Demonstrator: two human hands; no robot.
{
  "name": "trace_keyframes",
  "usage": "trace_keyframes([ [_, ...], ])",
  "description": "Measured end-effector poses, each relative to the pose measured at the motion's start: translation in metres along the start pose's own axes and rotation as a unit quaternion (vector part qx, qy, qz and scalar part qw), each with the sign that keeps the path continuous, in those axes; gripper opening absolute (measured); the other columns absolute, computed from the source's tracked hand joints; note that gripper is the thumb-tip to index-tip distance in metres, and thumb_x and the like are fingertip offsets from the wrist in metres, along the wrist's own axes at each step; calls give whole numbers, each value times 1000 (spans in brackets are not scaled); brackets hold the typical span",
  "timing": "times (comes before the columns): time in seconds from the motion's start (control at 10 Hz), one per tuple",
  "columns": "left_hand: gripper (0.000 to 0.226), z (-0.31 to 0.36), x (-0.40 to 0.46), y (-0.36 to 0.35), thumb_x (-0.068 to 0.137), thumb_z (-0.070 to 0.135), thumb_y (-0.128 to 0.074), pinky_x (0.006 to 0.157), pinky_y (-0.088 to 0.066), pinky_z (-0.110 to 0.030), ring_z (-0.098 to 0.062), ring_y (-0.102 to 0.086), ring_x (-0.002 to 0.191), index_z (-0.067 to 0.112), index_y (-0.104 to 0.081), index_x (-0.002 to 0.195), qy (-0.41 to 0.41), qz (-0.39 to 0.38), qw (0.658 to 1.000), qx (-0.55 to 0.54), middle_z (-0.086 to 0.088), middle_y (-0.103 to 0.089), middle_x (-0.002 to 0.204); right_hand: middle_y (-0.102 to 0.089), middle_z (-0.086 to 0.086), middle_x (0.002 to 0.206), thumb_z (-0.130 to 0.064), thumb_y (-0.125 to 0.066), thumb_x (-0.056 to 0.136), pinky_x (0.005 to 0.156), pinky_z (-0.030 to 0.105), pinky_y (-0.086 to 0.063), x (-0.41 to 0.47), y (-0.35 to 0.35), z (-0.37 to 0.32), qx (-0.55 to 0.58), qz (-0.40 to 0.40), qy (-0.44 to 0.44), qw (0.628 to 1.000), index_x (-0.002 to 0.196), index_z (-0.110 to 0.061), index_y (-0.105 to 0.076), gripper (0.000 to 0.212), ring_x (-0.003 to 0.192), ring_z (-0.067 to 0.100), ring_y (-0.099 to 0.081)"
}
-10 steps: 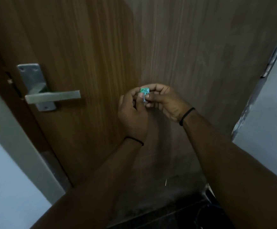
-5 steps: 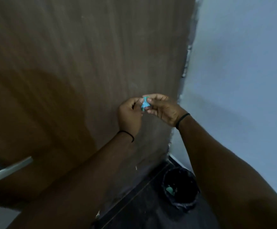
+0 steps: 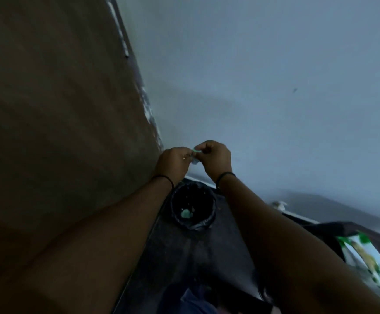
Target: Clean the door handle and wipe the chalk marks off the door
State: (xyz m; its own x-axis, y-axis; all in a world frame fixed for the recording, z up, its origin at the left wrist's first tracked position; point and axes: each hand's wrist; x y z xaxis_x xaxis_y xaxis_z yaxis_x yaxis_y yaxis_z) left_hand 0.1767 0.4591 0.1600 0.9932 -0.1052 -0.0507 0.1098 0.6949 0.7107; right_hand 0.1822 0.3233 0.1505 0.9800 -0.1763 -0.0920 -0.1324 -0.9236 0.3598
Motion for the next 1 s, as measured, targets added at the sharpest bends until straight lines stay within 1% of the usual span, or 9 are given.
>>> trace_keyframes([
  [0.1, 22, -19, -1, -43, 94, 19, -60, 89, -53, -42, -31, -65, 102, 13, -72, 111, 22, -38, 998, 45, -12, -71, 113, -71, -4, 84, -13, -71, 76, 74, 25, -54, -10, 0, 51, -71, 26, 18, 997, 80, -20, -71, 8, 80, 12, -66],
  [0.2, 33, -48, -3, -75, 95, 18, -58, 100, -47, -42, -35, -58, 117, 7, -63, 126, 54, -53, 994, 78, -16, -63, 127, -67, 0, 92, -19, -68, 83, 75, 29, -51, -19, -7, 97, -112, 50, 47, 991, 91, -21, -68, 9, 84, 17, -63],
  [0.3, 27, -80, -7, -96, 91, 12, -59, 93, -49, -42, -38, -60, 108, 4, -68, 115, 24, -30, 992, 118, -19, -67, 115, -64, 4, 93, -21, -66, 85, 76, 31, -48, -23, -21, 133, -142, 69, 107, 982, 94, -17, -65, 10, 88, 21, -59],
  [0.4, 33, -117, -3, -114, 91, 12, -57, 99, -43, -42, -36, -57, 114, 6, -66, 122, 25, -27, 984, 172, -17, -65, 121, -62, 6, 95, -22, -64, 85, 80, 29, -43, -19, -49, 164, -154, 67, 135, 977, 95, -15, -63, 12, 93, 21, -55],
  [0.5, 48, -151, 3, -130, 94, 18, -53, 110, -34, -39, -30, -46, 130, 10, -49, 141, 37, -59, 975, 213, -11, -52, 142, -63, 8, 107, -24, -61, 85, 87, 36, -48, -7, -79, 198, -187, 20, 82, 979, 106, -13, -63, 24, 103, 28, -56],
  [0.6, 63, -176, 10, -144, 94, 24, -52, 115, -29, -38, -27, -31, 142, 14, -28, 152, 38, -102, 963, 247, -9, -32, 156, -63, 10, 114, -19, -64, 83, 92, 38, -47, 6, -96, 222, -209, -15, -2, 978, 111, -11, -64, 30, 110, 30, -55],
  [0.7, 74, -189, 10, -150, 93, 29, -53, 116, -24, -39, -27, -22, 146, 17, -15, 155, 50, -133, 952, 272, -6, -17, 162, -62, 10, 111, -14, -63, 82, 90, 35, -45, 9, -101, 230, -211, -17, -21, 977, 107, -10, -65, 26, 107, 30, -56],
  [0.8, 79, -188, 3, -144, 92, 34, -53, 116, -20, -40, -25, -15, 149, 18, -8, 155, 75, -148, 944, 286, -4, -8, 164, -60, 9, 116, -14, -60, 85, 88, 35, -47, -1, -95, 225, -228, -64, -27, 971, 111, -11, -64, 27, 108, 29, -55],
  [1.0, 83, -174, -14, -125, 92, 42, -49, 120, -8, -41, -25, -5, 151, 15, -2, 156, 55, -128, 940, 312, -7, 0, 164, -55, 9, 130, -17, -57, 87, 97, 35, -43, -11, -79, 207, -296, -96, -4, 950, 125, -12, -59, 38, 120, 30, -50],
])
Point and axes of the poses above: each hand's wrist, its own x-axis towards the middle knuckle, its own y-axis out of the back of the hand, z = x × y
